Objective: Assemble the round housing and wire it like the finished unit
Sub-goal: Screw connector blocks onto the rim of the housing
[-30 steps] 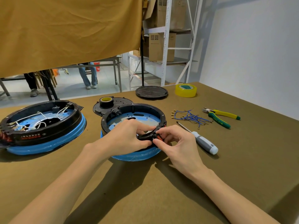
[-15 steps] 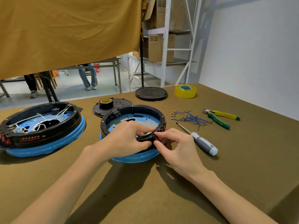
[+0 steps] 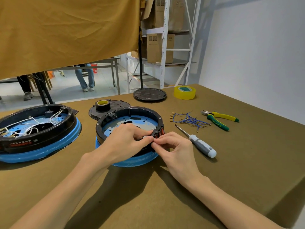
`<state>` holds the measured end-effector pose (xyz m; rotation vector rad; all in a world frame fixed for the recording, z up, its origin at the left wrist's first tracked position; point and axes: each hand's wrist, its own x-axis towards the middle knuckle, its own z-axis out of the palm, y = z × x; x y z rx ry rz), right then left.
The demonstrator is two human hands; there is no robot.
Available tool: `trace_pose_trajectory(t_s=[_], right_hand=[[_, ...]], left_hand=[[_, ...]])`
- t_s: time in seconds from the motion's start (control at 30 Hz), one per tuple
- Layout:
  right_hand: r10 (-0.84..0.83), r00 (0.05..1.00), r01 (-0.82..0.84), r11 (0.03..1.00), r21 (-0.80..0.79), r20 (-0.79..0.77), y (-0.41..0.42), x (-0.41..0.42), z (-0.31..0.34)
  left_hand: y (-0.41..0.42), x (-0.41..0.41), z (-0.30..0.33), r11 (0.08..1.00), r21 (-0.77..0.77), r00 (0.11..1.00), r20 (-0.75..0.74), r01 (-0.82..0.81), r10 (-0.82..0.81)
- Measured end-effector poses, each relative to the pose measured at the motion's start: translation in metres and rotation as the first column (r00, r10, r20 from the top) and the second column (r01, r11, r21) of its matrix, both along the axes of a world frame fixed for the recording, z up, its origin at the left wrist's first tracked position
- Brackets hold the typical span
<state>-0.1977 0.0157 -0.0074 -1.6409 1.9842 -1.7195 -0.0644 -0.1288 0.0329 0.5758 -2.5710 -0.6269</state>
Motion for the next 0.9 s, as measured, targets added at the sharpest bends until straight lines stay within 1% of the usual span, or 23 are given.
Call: trace_pose_trajectory(t_s=[0.1, 0.17, 0.27, 0.37, 0.43, 0.53, 0.7, 0.83, 0.9], right_hand=[[-0.024, 1.0, 0.024, 1.0, 0.01, -0.007, -0.002, 0.002, -0.001], [-0.073, 0.995, 0.073, 0.997, 0.005, -0.063, -0.002, 0.003, -0.002], [-0.124, 0.986, 0.132, 0.989, 0.066, -0.108, -0.001, 0.0, -0.001], [-0.083, 0.988, 0.099, 0.988, 0.119, -0.133, 0.0, -0.005, 0.001], [-0.049, 0.987, 0.069, 0.99, 0.125, -0.155, 0.001, -0.007, 0.002], [-0.043, 0.98, 0.067, 0.991, 0.118, -0.195, 0.002, -0.007, 0.001], [-0.02, 0.983, 0.043, 0.991, 0.127, -0.183, 0.002, -0.007, -0.001], [-0.018, 0.98, 0.051, 0.985, 0.162, -0.2, -0.001, -0.007, -0.001], [-0.012, 0.981, 0.047, 0.984, 0.172, -0.195, -0.002, -0.008, -0.001]], left_hand=[[0.0, 0.001, 0.0, 1.0, 0.008, 1.0, 0.002, -0.025, 0.025], [0.0, 0.0, -0.001, 0.999, 0.021, 0.999, -0.004, -0.032, 0.033], [0.001, 0.0, -0.001, 0.999, 0.019, 0.999, -0.014, -0.033, 0.033], [0.002, 0.0, -0.001, 0.999, 0.016, 0.999, -0.022, -0.032, 0.033], [0.003, -0.001, -0.002, 1.0, -0.005, 0.999, -0.036, -0.031, 0.031], [0.005, -0.002, -0.003, 0.999, -0.026, 0.998, -0.055, -0.043, 0.041], [0.004, 0.001, -0.002, 0.999, 0.002, 0.999, -0.019, -0.045, 0.045], [0.005, 0.002, -0.001, 0.995, -0.056, 0.997, 0.017, -0.079, 0.08], [0.006, 0.002, 0.0, 0.994, -0.047, 0.994, 0.057, -0.094, 0.097]])
